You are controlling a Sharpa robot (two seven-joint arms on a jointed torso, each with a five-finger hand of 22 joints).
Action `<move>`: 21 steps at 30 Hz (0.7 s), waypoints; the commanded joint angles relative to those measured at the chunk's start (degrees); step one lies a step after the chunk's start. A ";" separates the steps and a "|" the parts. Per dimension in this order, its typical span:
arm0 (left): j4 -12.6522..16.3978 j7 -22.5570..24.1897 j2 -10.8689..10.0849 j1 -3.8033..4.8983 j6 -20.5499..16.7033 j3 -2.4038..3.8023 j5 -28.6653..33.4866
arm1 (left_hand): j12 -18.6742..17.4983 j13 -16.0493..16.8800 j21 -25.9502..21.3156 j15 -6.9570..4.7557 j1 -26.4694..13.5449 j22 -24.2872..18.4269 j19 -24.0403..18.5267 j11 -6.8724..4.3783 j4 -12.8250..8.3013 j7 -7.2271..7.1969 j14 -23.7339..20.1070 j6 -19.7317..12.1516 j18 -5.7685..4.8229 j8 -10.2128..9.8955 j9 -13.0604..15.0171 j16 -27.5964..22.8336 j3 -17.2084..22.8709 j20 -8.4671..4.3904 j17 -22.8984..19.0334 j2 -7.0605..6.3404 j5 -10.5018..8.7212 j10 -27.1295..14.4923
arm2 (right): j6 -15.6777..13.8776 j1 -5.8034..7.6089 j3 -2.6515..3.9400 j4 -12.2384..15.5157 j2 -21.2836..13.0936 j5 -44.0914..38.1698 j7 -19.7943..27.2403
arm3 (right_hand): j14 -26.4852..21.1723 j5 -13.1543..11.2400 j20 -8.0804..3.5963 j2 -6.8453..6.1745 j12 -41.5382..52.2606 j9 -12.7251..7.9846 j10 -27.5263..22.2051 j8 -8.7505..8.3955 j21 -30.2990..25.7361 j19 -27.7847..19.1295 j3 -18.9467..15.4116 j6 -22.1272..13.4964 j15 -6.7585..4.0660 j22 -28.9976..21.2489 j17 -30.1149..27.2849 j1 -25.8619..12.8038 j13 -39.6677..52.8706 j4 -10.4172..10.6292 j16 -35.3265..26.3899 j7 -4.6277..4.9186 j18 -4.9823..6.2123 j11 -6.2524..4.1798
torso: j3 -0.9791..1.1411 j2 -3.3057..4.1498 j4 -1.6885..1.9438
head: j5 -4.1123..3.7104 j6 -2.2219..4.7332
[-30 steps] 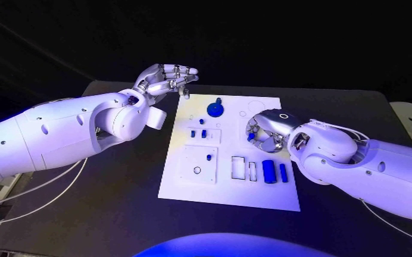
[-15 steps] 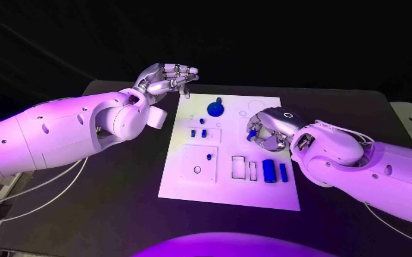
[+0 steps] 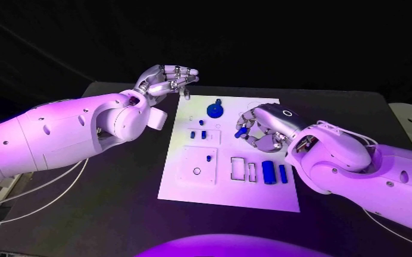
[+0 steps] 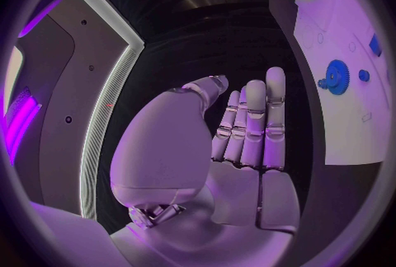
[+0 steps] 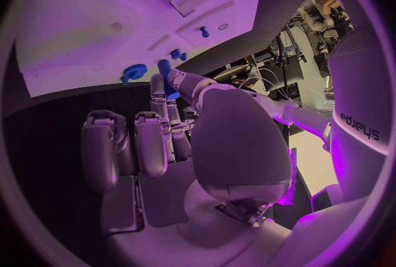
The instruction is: Assemble the parts on the task board
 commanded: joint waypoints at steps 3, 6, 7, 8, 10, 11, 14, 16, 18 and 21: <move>-0.41 0.43 0.60 0.04 1.02 0.04 0.16 | 0.26 0.10 -0.30 -0.07 -0.43 -0.07 0.05 -0.05 0.09 0.15 -0.44 -0.54 0.86 0.02 -0.07 0.29 0.32 0.37 -0.08 -0.04 0.11 -0.29 | -1.38 -0.31 -0.03 0.29 2.91 2.84 1.18 | 2.65 0.16 -0.32 0.24 0.22 1.51 0.16 0.77 -0.01 2.98 -0.09 0.67 -0.38 12.16 -0.11 0.03 -0.02 -0.38 0.07 -0.09 -0.60 -0.02 | -0.02 -0.21 0.03 | 0.40 0.06; -0.71 0.39 0.90 0.04 1.01 0.03 0.18 | 0.38 0.11 -0.32 -0.06 -0.43 -0.09 0.06 -0.04 0.04 0.16 -0.47 -0.58 0.87 0.06 -0.09 0.33 0.38 0.37 -0.10 0.01 0.12 -0.38 | -1.29 -1.00 -0.07 0.53 4.69 3.22 1.53 | 2.64 0.24 -0.34 0.24 0.18 1.56 0.12 0.77 -0.07 2.96 -0.07 0.60 -0.38 12.14 -0.16 0.10 -0.01 -0.47 0.05 -0.04 -0.59 0.00 | -0.05 -0.27 0.13 | 0.63 -0.12; -0.83 0.37 1.03 0.04 1.00 0.03 0.19 | 0.38 0.11 -0.32 -0.06 -0.43 -0.09 0.06 -0.04 0.04 0.16 -0.47 -0.58 0.87 0.06 -0.09 0.33 0.38 0.37 -0.10 0.01 0.12 -0.38 | -1.26 -1.27 -0.07 0.58 5.34 3.32 1.67 | 2.64 0.28 -0.35 0.23 0.16 1.58 0.10 0.77 -0.02 2.98 -0.05 0.57 -0.38 12.16 -0.17 0.16 -0.01 -0.54 0.04 -0.01 -0.60 0.01 | -0.04 -0.28 0.16 | 0.74 -0.16; -0.93 0.35 1.14 0.04 1.01 0.03 0.20 | 0.38 0.11 -0.32 -0.06 -0.43 -0.09 0.06 -0.04 0.04 0.16 -0.47 -0.58 0.87 0.06 -0.09 0.33 0.38 0.37 -0.10 0.01 0.12 -0.38 | -1.21 -1.54 -0.08 0.57 5.99 3.42 1.82 | 2.64 0.28 -0.35 0.23 0.16 1.58 0.10 0.77 -0.02 2.98 -0.05 0.57 -0.38 12.16 -0.17 0.16 -0.01 -0.54 0.04 -0.01 -0.60 0.01 | -0.06 -0.29 0.17 | 0.81 -0.18; -1.06 0.34 1.33 0.04 1.01 0.02 0.21 | 0.41 0.11 -0.32 -0.06 -0.45 -0.10 0.06 -0.04 0.04 0.16 -0.47 -0.59 0.87 0.06 -0.09 0.34 0.37 0.38 -0.11 0.00 0.11 -0.40 | -1.03 -2.08 -0.13 0.48 7.11 3.57 2.09 | 2.62 0.31 -0.36 0.23 0.14 1.61 0.08 0.77 -0.16 2.93 -0.04 0.54 -0.38 12.12 -0.25 0.20 0.00 -0.60 0.00 0.02 -0.57 0.02 | -0.06 -0.32 0.12 | 1.05 -0.22; -1.11 0.35 1.43 0.04 1.02 0.02 0.21 | 0.41 0.11 -0.32 -0.06 -0.45 -0.10 0.06 -0.04 0.04 0.16 -0.47 -0.59 0.87 0.06 -0.09 0.34 0.37 0.38 -0.11 0.00 0.11 -0.40 | -0.94 -2.37 -0.16 0.41 7.57 3.63 2.20 | 2.62 0.31 -0.36 0.23 0.14 1.61 0.08 0.77 -0.16 2.93 -0.04 0.54 -0.38 12.12 -0.25 0.20 0.00 -0.60 0.00 0.02 -0.57 0.02 | -0.09 -0.31 0.07 | 1.19 -0.24; -1.33 0.41 1.78 0.05 1.07 0.02 0.22 | 0.41 0.11 -0.32 -0.06 -0.45 -0.10 0.06 -0.04 0.04 0.16 -0.47 -0.59 0.87 0.06 -0.09 0.34 0.37 0.38 -0.11 0.00 0.11 -0.40 | -0.58 -3.44 -0.32 0.01 9.03 3.74 2.51 | 2.62 0.38 -0.37 0.21 0.09 1.64 0.02 0.73 -0.25 2.90 -0.03 0.43 -0.37 12.10 -0.28 0.23 0.00 -0.68 -0.02 0.09 -0.55 0.07 | -0.20 -0.30 0.07 | 1.57 -0.33; -1.48 0.43 1.98 0.05 1.08 0.02 0.22 | 0.41 0.11 -0.32 -0.06 -0.45 -0.10 0.06 -0.04 0.04 0.16 -0.47 -0.59 0.87 0.06 -0.09 0.34 0.37 0.38 -0.11 0.00 0.11 -0.40 | -0.33 -4.12 -0.49 -0.52 9.87 3.69 2.65 | 2.62 0.38 -0.37 0.21 0.09 1.64 0.02 0.73 -0.25 2.90 -0.03 0.43 -0.37 12.10 -0.28 0.23 0.00 -0.68 -0.02 0.09 -0.55 0.07 | -0.18 -0.31 0.07 | 1.82 -0.37; -1.59 0.43 2.14 0.05 1.08 0.02 0.22 | 0.41 0.11 -0.32 -0.06 -0.45 -0.10 0.06 -0.04 0.04 0.16 -0.47 -0.59 0.87 0.06 -0.09 0.34 0.37 0.38 -0.11 0.00 0.11 -0.40 | -0.10 -4.83 -0.68 -1.29 10.73 3.44 2.76 | 2.61 0.41 -0.37 0.22 0.06 1.66 -0.03 0.71 -0.28 2.89 -0.02 0.36 -0.35 12.09 -0.31 0.25 0.00 -0.71 -0.04 0.14 -0.55 0.10 | -0.10 -0.30 -0.03 | 2.07 -0.42; -1.64 0.43 2.29 0.05 1.11 0.02 0.22 | 0.48 0.12 -0.34 -0.05 -0.49 -0.11 0.06 -0.04 0.03 0.15 -0.48 -0.60 0.87 0.09 -0.10 0.36 0.37 0.38 -0.12 0.00 0.10 -0.43 | 0.15 -5.57 -0.85 -2.24 11.55 3.16 2.85 | 2.61 0.44 -0.37 0.23 0.04 1.68 -0.06 0.70 -0.30 2.88 -0.01 0.32 -0.34 12.08 -0.31 0.27 0.00 -0.75 -0.04 0.17 -0.54 0.12 | -0.09 -0.29 -0.06 | 2.20 -0.49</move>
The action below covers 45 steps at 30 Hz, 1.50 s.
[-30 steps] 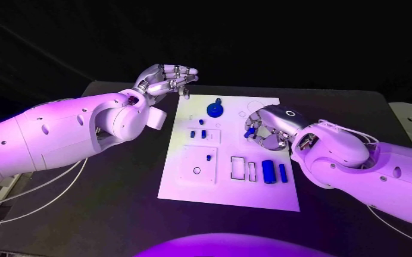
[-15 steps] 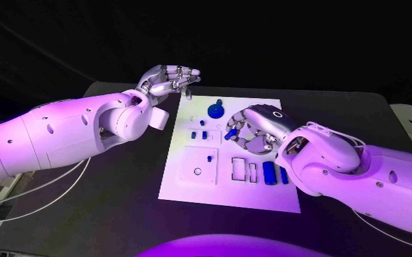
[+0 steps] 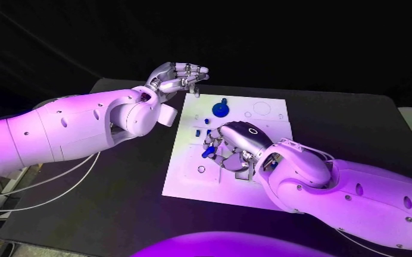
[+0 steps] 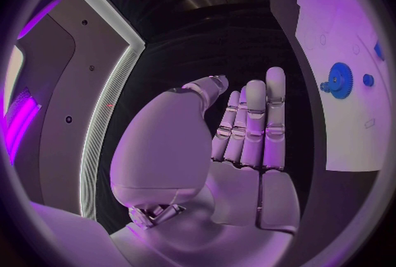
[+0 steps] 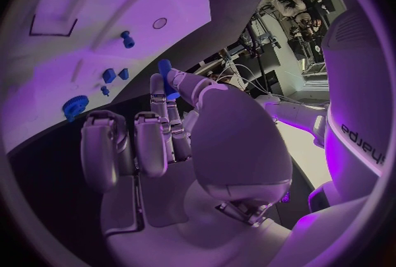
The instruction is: Assemble the parts on the task board
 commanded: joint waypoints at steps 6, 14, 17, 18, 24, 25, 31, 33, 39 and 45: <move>-0.04 0.42 0.42 0.06 1.09 0.04 0.21 | 0.28 0.07 -0.34 -0.06 -0.49 -0.06 0.04 -0.04 0.03 0.35 -0.48 -0.40 0.86 0.09 -0.09 0.36 0.37 0.41 -0.07 0.00 0.10 -0.44 | 1.85 -1.73 -0.46 -3.31 2.23 -0.73 1.26 | 2.60 0.28 -0.38 0.25 0.00 1.70 -0.16 0.68 -0.33 2.87 0.00 0.15 -0.32 12.09 -0.10 0.30 0.00 -0.49 -0.06 0.09 -0.55 0.07 | 0.09 0.08 0.06 | 0.56 -0.35; -0.11 0.37 0.47 0.07 1.13 0.04 0.22 | 0.28 0.07 -0.34 -0.06 -0.49 -0.06 0.04 -0.04 0.03 0.35 -0.48 -0.40 0.86 0.09 -0.09 0.36 0.37 0.41 -0.07 0.00 0.10 -0.44 | 2.84 -2.50 -0.69 -4.40 3.20 -1.20 1.26 | 2.60 0.28 -0.38 0.25 0.00 1.70 -0.16 0.68 -0.33 2.87 0.00 0.15 -0.32 12.09 -0.10 0.30 0.00 -0.49 -0.06 0.09 -0.55 0.07 | 0.09 0.11 -0.01 | 0.71 -0.63; -0.12 0.36 0.53 0.07 1.16 0.04 0.22 | 0.28 0.07 -0.34 -0.06 -0.49 -0.06 0.04 -0.04 0.03 0.35 -0.48 -0.40 0.86 0.09 -0.09 0.36 0.37 0.41 -0.07 0.00 0.10 -0.44 | 3.22 -2.64 -0.76 -4.80 3.45 -1.46 1.11 | 2.61 0.30 -0.37 0.25 -0.02 1.73 -0.20 0.67 -0.29 2.89 -0.01 0.10 -0.30 12.11 -0.07 0.30 0.01 -0.53 -0.04 0.13 -0.56 0.10 | 0.05 0.11 -0.03 | 0.66 -0.74; -0.13 0.36 0.54 0.07 1.17 0.04 0.22 | 0.28 0.07 -0.34 -0.06 -0.49 -0.06 0.04 -0.04 0.03 0.35 -0.48 -0.40 0.86 0.09 -0.09 0.36 0.37 0.41 -0.07 0.00 0.10 -0.44 | 3.35 -2.68 -0.79 -4.94 3.52 -1.54 1.04 | 2.60 0.30 -0.37 0.26 -0.02 1.73 -0.20 0.67 -0.28 2.89 0.00 0.10 -0.30 12.11 -0.08 0.31 0.01 -0.54 -0.05 0.13 -0.56 0.10 | 0.05 0.11 -0.03 | 0.66 -0.74; -0.14 0.30 0.62 0.06 1.18 0.04 0.22 | 0.28 0.07 -0.34 -0.06 -0.49 -0.06 0.04 -0.04 0.03 0.35 -0.48 -0.40 0.86 0.09 -0.09 0.36 0.37 0.41 -0.07 0.00 0.10 -0.44 | 3.87 -3.19 -0.96 -5.73 3.97 -1.84 0.94 | 2.59 0.32 -0.37 0.27 -0.04 1.74 -0.21 0.67 -0.41 2.85 0.00 0.08 -0.29 12.07 -0.14 0.32 0.01 -0.56 -0.08 0.14 -0.54 0.11 | 0.07 0.13 0.09 | 0.65 -0.95; -0.15 0.30 0.63 0.06 1.18 0.04 0.22 | 0.28 0.07 -0.34 -0.06 -0.49 -0.06 0.04 -0.04 0.03 0.35 -0.48 -0.40 0.86 0.09 -0.09 0.36 0.37 0.41 -0.07 0.00 0.10 -0.44 | 3.93 -3.30 -0.98 -5.82 4.03 -1.89 0.94 | 2.59 0.32 -0.37 0.27 -0.04 1.74 -0.21 0.67 -0.41 2.85 0.00 0.08 -0.29 12.07 -0.14 0.32 0.01 -0.56 -0.08 0.14 -0.54 0.11 | 0.09 0.14 0.10 | 0.69 -0.98; -0.15 0.25 0.58 0.06 1.16 0.04 0.22 | 0.28 0.07 -0.34 -0.06 -0.49 -0.06 0.04 -0.04 0.03 0.35 -0.48 -0.40 0.86 0.09 -0.09 0.36 0.37 0.41 -0.07 0.00 0.10 -0.44 | 4.18 -3.59 -1.04 -6.17 4.24 -2.47 0.82 | 2.59 0.32 -0.37 0.27 -0.04 1.74 -0.21 0.67 -0.41 2.85 0.00 0.08 -0.29 12.07 -0.14 0.32 0.01 -0.56 -0.08 0.14 -0.54 0.11 | 0.04 0.05 0.03 | 0.74 -1.13; -0.14 0.25 0.57 0.06 1.15 0.04 0.22 | 0.28 0.07 -0.34 -0.06 -0.49 -0.06 0.04 -0.04 0.03 0.35 -0.48 -0.40 0.86 0.09 -0.09 0.36 0.37 0.41 -0.07 0.00 0.10 -0.44 | 4.22 -3.63 -1.05 -6.29 4.34 -2.60 0.75 | 2.59 0.32 -0.37 0.27 -0.04 1.74 -0.21 0.67 -0.41 2.85 0.00 0.08 -0.29 12.07 -0.14 0.32 0.01 -0.56 -0.08 0.14 -0.54 0.11 | 0.03 0.05 0.02 | 0.73 -1.13; -0.11 0.21 0.56 0.06 1.17 0.04 0.22 | 0.28 0.07 -0.34 -0.06 -0.49 -0.06 0.04 -0.04 0.03 0.35 -0.48 -0.40 0.86 0.09 -0.09 0.36 0.37 0.41 -0.07 0.00 0.10 -0.44 | 4.51 -3.76 -1.09 -6.71 4.80 -3.11 0.48 | 2.60 0.37 -0.35 0.31 -0.06 1.80 -0.24 0.67 -0.39 2.85 0.00 0.02 -0.26 12.09 -0.11 0.33 0.03 -0.62 -0.07 0.19 -0.54 0.15 | 0.07 0.07 0.03 | 0.73 -1.20; -0.03 0.13 0.51 0.06 1.19 0.04 0.22 | 0.54 0.10 -0.37 -0.05 -0.58 -0.10 0.05 -0.04 -0.01 0.33 -0.52 -0.45 0.87 0.20 -0.13 0.43 0.40 0.42 -0.13 0.03 0.09 -0.59 | 5.04 -3.95 -1.16 -6.97 5.25 -4.82 -0.49 | 2.60 0.37 -0.35 0.31 -0.06 1.80 -0.24 0.67 -0.39 2.85 0.00 0.02 -0.26 12.09 -0.11 0.33 0.03 -0.62 -0.07 0.19 -0.54 0.15 | 0.03 0.07 0.04 | 0.77 -1.23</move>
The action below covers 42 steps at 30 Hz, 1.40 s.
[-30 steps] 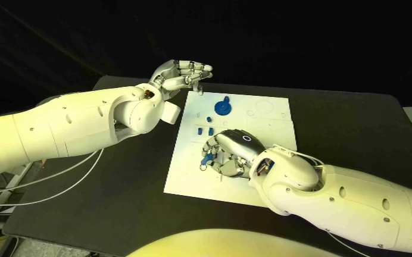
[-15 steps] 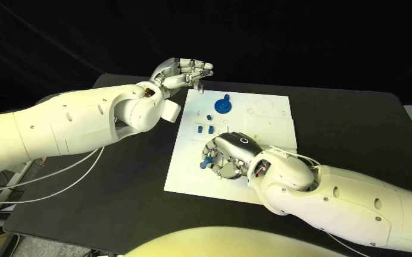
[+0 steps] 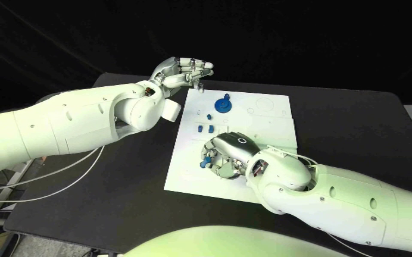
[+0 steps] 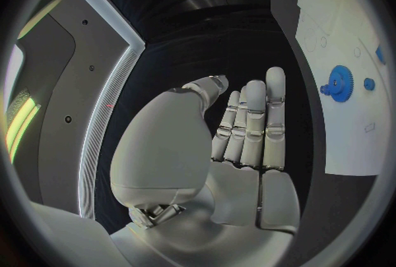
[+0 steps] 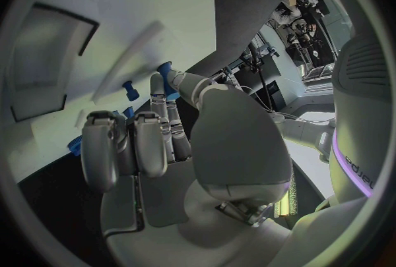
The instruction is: Assemble the parts on the task board
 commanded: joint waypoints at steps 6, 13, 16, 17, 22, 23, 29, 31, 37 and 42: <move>0.23 0.20 0.02 0.05 0.95 0.04 0.21 | 0.21 0.05 -0.37 -0.05 -0.59 -0.05 0.05 0.16 -0.01 0.33 -0.52 -0.45 0.87 0.20 -0.09 0.20 0.40 0.42 -0.05 0.04 0.09 -0.38 | 2.61 -0.28 -0.18 -0.23 0.76 -3.89 -1.70 | 2.57 0.07 -0.34 0.44 -0.10 1.85 -0.32 0.62 -0.37 2.78 -0.12 0.38 -0.23 12.01 -0.17 0.30 -0.05 -0.46 -0.12 0.14 -0.65 0.16 | -0.02 0.02 0.00 | -0.02 -0.07; 0.32 0.11 0.03 0.06 1.02 0.04 0.21 | 0.21 0.05 -0.37 -0.05 -0.59 -0.05 0.05 0.16 -0.01 0.33 -0.52 -0.45 0.87 0.20 -0.09 0.20 0.40 0.42 -0.05 0.04 0.09 -0.38 | 3.40 -0.34 -0.31 -0.46 1.39 -4.79 -2.61 | 2.56 -0.30 -0.02 -0.33 -0.38 1.36 -0.71 -1.49 -0.49 2.73 -0.32 -2.71 0.22 12.05 -0.24 -0.82 0.16 -0.23 -0.11 1.02 -0.64 0.72 | -0.04 -0.02 -0.02 | -0.07 -0.17; 0.34 0.09 0.02 0.06 1.06 0.04 0.21 | 0.21 0.05 -0.37 -0.05 -0.59 -0.05 0.05 0.16 -0.01 0.33 -0.52 -0.45 0.87 0.20 -0.09 0.20 0.40 0.42 -0.05 0.04 0.09 -0.38 | 2.88 -0.37 -0.34 -0.43 1.39 -4.97 -2.84 | 2.57 -0.07 0.18 -1.13 -0.55 0.67 -1.02 -3.51 -0.53 2.72 -0.18 -5.60 0.39 12.09 -0.26 -1.23 0.28 -0.23 -0.07 1.12 -0.63 0.84 | -0.03 -0.04 -0.01 | -0.08 -0.17; 0.35 0.08 0.01 0.06 1.06 0.04 0.21 | 0.21 0.05 -0.37 -0.05 -0.59 -0.05 0.05 0.16 -0.01 0.33 -0.52 -0.45 0.87 0.20 -0.09 0.20 0.40 0.42 -0.05 0.04 0.09 -0.38 | 2.66 -0.38 -0.35 -0.39 1.35 -5.02 -2.88 | 2.57 -0.07 0.20 -1.31 -0.54 0.57 -1.01 -3.84 -0.46 2.74 -0.19 -6.06 0.37 12.12 -0.28 -1.34 0.33 -0.23 -0.07 1.10 -0.64 0.81 | 0.00 -0.05 -0.03 | -0.07 -0.18; 0.34 0.02 -0.03 0.06 1.04 0.04 0.21 | 0.21 0.05 -0.37 -0.05 -0.59 -0.05 0.05 0.16 -0.01 0.33 -0.52 -0.45 0.87 0.20 -0.09 0.20 0.40 0.42 -0.05 0.04 0.09 -0.38 | 0.82 -0.45 -0.36 -0.18 0.98 -5.09 -2.65 | 2.57 -0.23 0.06 -2.38 -0.61 -0.20 -1.07 -6.23 -0.57 2.72 -0.23 -9.89 0.07 12.14 -0.31 -1.90 0.56 -0.11 -0.02 1.22 -0.61 0.43 | 0.01 -0.02 -0.02 | -0.09 -0.11; 0.33 0.01 -0.03 0.06 1.04 0.04 0.21 | 0.21 0.05 -0.37 -0.05 -0.59 -0.05 0.05 0.16 -0.01 0.33 -0.52 -0.45 0.87 0.20 -0.09 0.20 0.40 0.42 -0.05 0.04 0.09 -0.38 | 0.39 -0.46 -0.36 -0.11 0.88 -5.09 -2.60 | 2.57 -0.30 -0.02 -2.65 -0.64 -0.49 -1.09 -6.98 -0.53 2.74 -0.28 -11.18 -0.03 12.17 -0.30 -2.05 0.61 -0.04 -0.01 0.94 -0.61 0.27 | 0.02 -0.04 -0.01 | -0.09 -0.07; 0.31 -0.04 -0.10 0.06 1.02 0.04 0.21 | 0.21 0.05 -0.37 -0.05 -0.59 -0.05 0.05 0.16 -0.01 0.33 -0.52 -0.45 0.87 0.20 -0.09 0.20 0.40 0.42 -0.05 0.04 0.09 -0.38 | -3.26 -0.49 -0.36 1.24 -0.35 -4.77 -1.82 | 2.58 -0.31 -0.30 -3.75 -0.73 -1.44 -1.21 -9.59 -0.58 2.75 -1.46 -15.99 -0.34 12.22 -0.34 -2.84 0.89 0.49 0.03 -0.09 -0.61 -0.09 | 0.05 -0.03 -0.01 | -0.10 -0.07; 0.30 -0.05 -0.13 0.06 1.00 0.04 0.21 | 0.21 0.05 -0.37 -0.05 -0.59 -0.05 0.05 0.16 -0.01 0.33 -0.52 -0.45 0.87 0.20 -0.09 0.20 0.40 0.42 -0.05 0.04 0.09 -0.38 | -4.82 -0.50 -0.34 2.00 -1.02 -4.63 -1.60 | 2.62 -1.29 -0.55 -4.10 -0.75 -4.62 -1.22 -12.45 -0.45 2.83 -3.92 -24.71 -0.56 12.31 -0.29 -2.83 1.11 1.07 0.09 -1.49 -0.64 -0.36 | 0.05 -0.02 -0.05 | -0.13 -0.03; 0.28 -0.06 -0.26 0.05 0.98 0.03 0.21 | 0.21 0.05 -0.37 -0.05 -0.59 -0.05 0.05 0.16 -0.01 0.33 -0.52 -0.45 0.87 0.20 -0.09 0.20 0.40 0.42 -0.05 0.04 0.09 -0.38 | -11.32 -0.29 0.18 6.32 -5.41 -1.81 0.02 | 2.62 -0.88 -0.86 -3.18 0.31 -1.44 0.62 -9.77 0.60 3.27 -6.15 -16.38 -0.84 12.69 -0.59 -0.99 2.17 1.61 0.00 0.21 -0.88 -0.62 | 0.03 -0.12 -0.15 | -0.56 0.26; 0.30 -0.09 -0.37 0.05 1.01 0.02 0.21 | 0.21 0.05 -0.37 -0.05 -0.59 -0.05 0.05 0.16 -0.01 0.33 -0.52 -0.45 0.87 0.20 -0.09 0.20 0.40 0.42 -0.05 0.04 0.09 -0.38 | -13.21 1.37 0.71 9.56 -10.88 7.90 1.60 | 2.70 0.02 -0.19 -3.03 3.08 0.09 3.09 -5.17 0.94 3.43 -6.32 -7.55 0.21 12.84 -0.44 -1.17 4.71 2.59 0.21 1.93 -0.98 0.68 | -0.01 -0.14 -0.15 | -1.80 0.71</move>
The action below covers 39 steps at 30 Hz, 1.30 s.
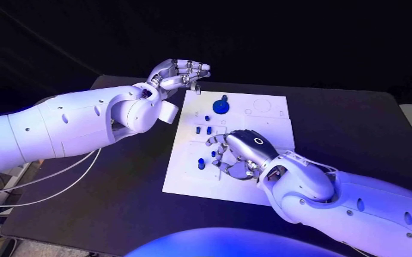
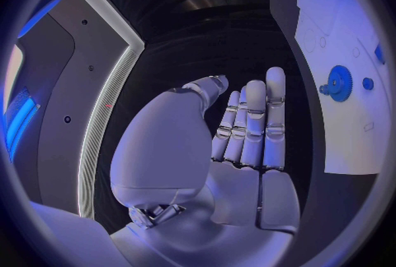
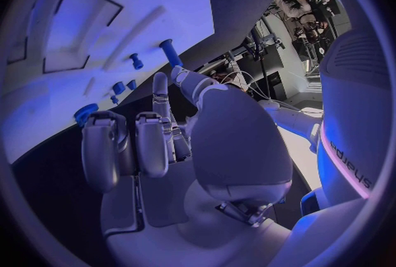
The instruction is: Assemble the parts on the task board
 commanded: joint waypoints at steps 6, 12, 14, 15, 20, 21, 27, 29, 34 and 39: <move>0.36 0.25 -0.26 0.05 0.84 0.00 0.21 | 0.51 0.10 -0.42 -0.05 -0.65 -0.11 0.06 0.17 -0.09 0.34 -0.57 -0.53 0.88 0.31 -0.14 0.28 0.45 0.43 -0.14 0.06 0.10 -0.59 | -1.21 4.23 0.39 4.02 -11.31 23.73 2.47 | 2.80 3.39 -0.63 -0.04 15.61 1.96 0.13 3.30 3.61 4.48 -3.96 5.95 -1.30 13.76 0.27 -3.14 15.48 4.07 0.88 -1.25 -1.61 -1.76 | -0.21 -0.18 -0.36 | -4.57 1.14; 0.57 0.29 -0.47 0.05 0.87 -0.02 0.21 | 0.55 0.10 -0.42 -0.05 -0.65 -0.12 0.06 0.17 -0.11 0.34 -0.58 -0.54 0.88 0.32 -0.15 0.29 0.46 0.43 -0.15 0.06 0.10 -0.61 | 2.69 5.49 0.31 6.36 -19.69 25.42 0.25 | 3.47 2.84 -1.20 0.26 49.48 5.27 6.90 5.27 7.70 5.75 -8.09 7.41 -1.20 14.87 3.25 -5.25 48.83 7.91 3.05 -2.37 -2.43 -2.24 | -0.25 -0.40 -0.88 | -6.30 1.64; 0.60 0.30 -0.49 0.05 0.91 -0.03 0.21 | 0.61 0.11 -0.42 -0.06 -0.55 -0.12 0.06 0.15 -0.19 0.33 -0.60 -0.55 0.89 0.35 -0.15 0.29 0.53 0.42 -0.17 0.11 0.13 -0.64 | 3.20 5.57 0.21 6.93 -21.27 24.84 -0.40 | 3.56 2.81 -1.27 0.39 53.00 5.81 8.00 5.52 8.07 5.87 -8.61 7.51 -1.27 14.97 3.86 -5.12 52.31 8.44 3.43 -2.49 -2.51 -2.33 | -0.25 -0.42 -0.91 | -6.82 1.70; 0.62 0.32 -0.52 0.05 0.94 -0.04 0.21 | 0.63 0.11 -0.42 -0.07 -0.52 -0.12 0.06 0.15 -0.21 0.32 -0.61 -0.55 0.89 0.36 -0.16 0.30 0.55 0.42 -0.17 0.13 0.14 -0.64 | 3.48 5.61 0.12 7.30 -22.26 24.25 -0.88 | 3.61 2.74 -1.30 0.40 54.86 6.19 8.56 5.68 8.34 5.95 -9.11 7.61 -1.30 15.05 4.24 -5.20 54.20 8.96 3.67 -2.52 -2.56 -2.35 | -0.30 -0.46 -0.97 | -7.13 1.78; 0.62 0.43 -0.65 0.05 0.94 -0.08 0.21 | 0.65 0.11 -0.42 -0.07 -0.52 -0.12 0.06 0.16 -0.22 0.33 -0.61 -0.55 0.89 0.37 -0.16 0.30 0.56 0.42 -0.18 0.14 0.14 -0.65 | 4.30 5.39 -0.42 8.91 -26.57 18.54 -4.75 | 3.77 3.41 -1.36 0.18 57.50 7.24 9.15 6.00 8.47 5.99 -11.39 7.61 -1.35 15.08 5.43 -5.92 57.16 11.19 4.38 -2.69 -2.59 -2.41 | -0.35 -0.71 -1.41 | -8.11 1.69; 0.62 0.44 -0.67 0.05 0.94 -0.08 0.21 | 0.65 0.11 -0.42 -0.07 -0.52 -0.12 0.06 0.16 -0.22 0.33 -0.61 -0.55 0.89 0.37 -0.16 0.30 0.56 0.42 -0.18 0.14 0.14 -0.65 | 4.31 5.26 -0.47 9.00 -26.78 17.92 -5.22 | 3.80 3.60 -1.36 0.14 57.49 7.30 9.11 6.00 8.47 5.99 -11.61 7.56 -1.35 15.08 5.60 -5.97 57.20 11.35 4.47 -2.68 -2.59 -2.42 | -0.37 -0.74 -1.48 | -8.17 1.66; 0.55 0.51 -0.59 0.04 1.05 -0.12 0.21 | 0.65 0.11 -0.42 -0.07 -0.52 -0.12 0.06 0.16 -0.22 0.33 -0.61 -0.55 0.89 0.37 -0.16 0.30 0.56 0.42 -0.18 0.14 0.14 -0.65 | 3.99 3.35 -0.70 9.24 -26.23 13.58 -8.76 | 3.88 4.79 -1.27 -0.27 56.97 7.71 8.50 5.55 8.47 5.99 -13.95 6.53 -1.19 15.08 6.36 -6.56 57.22 11.94 4.90 -2.48 -2.59 -2.23 | -0.44 -0.84 -1.45 | -8.34 1.49; 0.49 0.50 -0.46 0.04 1.15 -0.14 0.21 | 0.65 0.11 -0.42 -0.07 -0.52 -0.12 0.06 0.16 -0.22 0.33 -0.61 -0.55 0.89 0.37 -0.16 0.30 0.56 0.42 -0.18 0.14 0.14 -0.65 | 4.08 2.80 -0.74 9.03 -25.76 12.69 -9.71 | 3.81 4.70 -1.07 -0.07 54.49 7.58 6.96 4.53 8.45 5.99 -15.27 4.94 -0.85 15.08 6.35 -6.83 55.41 11.95 4.91 -2.02 -2.59 -1.82 | -0.48 -0.81 -1.21 | -8.53 1.61; 0.40 0.48 -0.45 0.03 1.15 -0.19 0.21 | 0.65 0.11 -0.42 -0.07 -0.52 -0.12 0.06 0.16 -0.22 0.33 -0.61 -0.55 0.89 0.37 -0.16 0.30 0.56 0.42 -0.18 0.14 0.14 -0.65 | 4.20 1.77 -0.79 8.19 -24.53 11.24 -11.10 | 3.78 5.48 -0.86 0.23 54.49 7.76 6.90 4.30 8.47 5.99 -16.66 4.85 -0.69 15.08 6.39 -7.16 55.64 11.99 4.95 -1.87 -2.59 -1.67 | -0.62 -0.80 -1.05 | -8.46 1.80; 0.39 0.43 -0.57 0.03 1.06 -0.21 0.22 | 0.65 0.11 -0.42 -0.07 -0.52 -0.12 0.06 0.16 -0.22 0.33 -0.61 -0.55 0.89 0.37 -0.16 0.30 0.56 0.42 -0.18 0.14 0.14 -0.65 | 4.02 0.50 -0.82 7.34 -22.91 10.20 -12.16 | 3.84 5.73 -0.84 0.35 55.23 7.83 7.30 4.30 8.47 5.99 -16.95 4.94 -0.68 15.08 6.72 -7.19 56.29 12.00 5.10 -1.88 -2.59 -1.68 | -0.57 -0.73 -1.07 | -7.95 2.03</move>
